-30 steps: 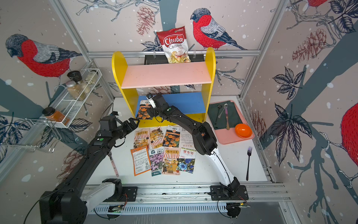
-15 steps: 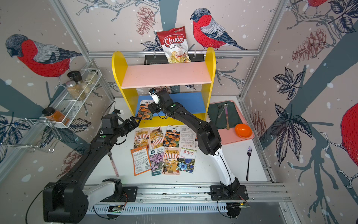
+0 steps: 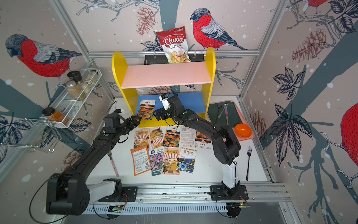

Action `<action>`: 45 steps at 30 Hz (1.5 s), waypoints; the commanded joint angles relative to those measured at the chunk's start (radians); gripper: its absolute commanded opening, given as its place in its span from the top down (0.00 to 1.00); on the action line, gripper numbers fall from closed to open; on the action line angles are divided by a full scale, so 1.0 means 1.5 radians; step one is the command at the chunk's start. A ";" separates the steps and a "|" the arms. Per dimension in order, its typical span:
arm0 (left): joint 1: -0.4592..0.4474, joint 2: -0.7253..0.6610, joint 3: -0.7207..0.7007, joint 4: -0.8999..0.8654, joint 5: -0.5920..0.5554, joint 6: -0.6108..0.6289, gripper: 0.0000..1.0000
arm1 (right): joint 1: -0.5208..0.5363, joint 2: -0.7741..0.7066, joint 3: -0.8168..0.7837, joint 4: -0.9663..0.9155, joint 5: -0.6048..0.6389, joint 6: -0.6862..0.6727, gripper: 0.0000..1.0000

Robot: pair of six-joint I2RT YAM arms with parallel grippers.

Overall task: Take the seed bag off the shelf
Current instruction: Pick up the seed packet from the shelf.

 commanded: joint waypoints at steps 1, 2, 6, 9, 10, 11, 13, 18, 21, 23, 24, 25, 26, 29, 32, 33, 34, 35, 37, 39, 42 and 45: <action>0.006 0.004 -0.006 0.038 -0.013 0.002 0.23 | -0.001 -0.037 -0.078 0.144 -0.076 0.153 0.07; 0.007 0.004 -0.006 0.040 -0.013 0.002 0.23 | -0.001 -0.045 -0.106 0.184 -0.092 0.192 0.07; 0.012 0.001 -0.010 0.048 -0.014 -0.002 0.24 | 0.009 -0.065 -0.180 0.300 -0.134 0.314 0.12; 0.017 -0.001 -0.011 0.051 -0.024 -0.006 0.27 | 0.020 -0.061 -0.216 0.353 -0.122 0.383 0.15; 0.019 0.000 -0.012 0.056 -0.024 -0.009 0.28 | 0.022 -0.056 -0.224 0.370 -0.120 0.404 0.15; 0.021 0.001 -0.013 0.060 -0.020 -0.010 0.28 | 0.022 -0.048 -0.232 0.393 -0.118 0.422 0.16; 0.024 0.004 -0.016 0.071 -0.009 -0.016 0.32 | 0.022 -0.028 -0.237 0.437 -0.121 0.459 0.19; 0.028 0.013 -0.015 0.082 -0.003 -0.020 0.36 | 0.022 0.026 -0.217 0.493 -0.123 0.513 0.27; 0.029 0.019 -0.015 0.092 0.001 -0.024 0.38 | 0.023 0.053 -0.189 0.493 -0.118 0.524 0.29; 0.030 0.024 -0.016 0.098 0.002 -0.027 0.42 | 0.023 0.069 -0.174 0.493 -0.114 0.533 0.31; 0.030 0.028 -0.015 0.102 0.003 -0.029 0.44 | 0.023 0.078 -0.166 0.490 -0.114 0.534 0.31; 0.030 0.033 -0.015 0.107 0.005 -0.031 0.45 | 0.023 0.084 -0.159 0.488 -0.112 0.536 0.32; 0.030 0.037 -0.015 0.111 0.009 -0.034 0.45 | 0.023 0.089 -0.155 0.486 -0.111 0.539 0.32; 0.030 0.049 -0.014 0.120 0.015 -0.039 0.46 | 0.022 0.107 -0.146 0.489 -0.111 0.547 0.34; 0.030 0.056 -0.013 0.127 0.016 -0.041 0.46 | 0.022 0.120 -0.142 0.494 -0.110 0.556 0.35; 0.030 0.058 -0.013 0.128 0.016 -0.041 0.47 | 0.022 0.124 -0.140 0.497 -0.108 0.560 0.35; 0.031 0.059 -0.015 0.130 0.017 -0.041 0.48 | 0.022 0.129 -0.137 0.498 -0.107 0.563 0.36; 0.030 0.060 -0.014 0.131 0.017 -0.043 0.48 | 0.023 0.134 -0.132 0.499 -0.110 0.566 0.37; 0.030 0.062 -0.017 0.137 0.018 -0.044 0.49 | 0.023 0.146 -0.122 0.504 -0.113 0.571 0.39; 0.031 0.068 -0.018 0.141 0.020 -0.047 0.50 | 0.025 0.155 -0.112 0.508 -0.115 0.574 0.41; 0.030 0.076 -0.019 0.151 0.027 -0.052 0.52 | 0.026 0.169 -0.097 0.512 -0.118 0.583 0.44; 0.031 0.082 -0.019 0.162 0.029 -0.055 0.55 | 0.025 0.177 -0.086 0.511 -0.119 0.584 0.47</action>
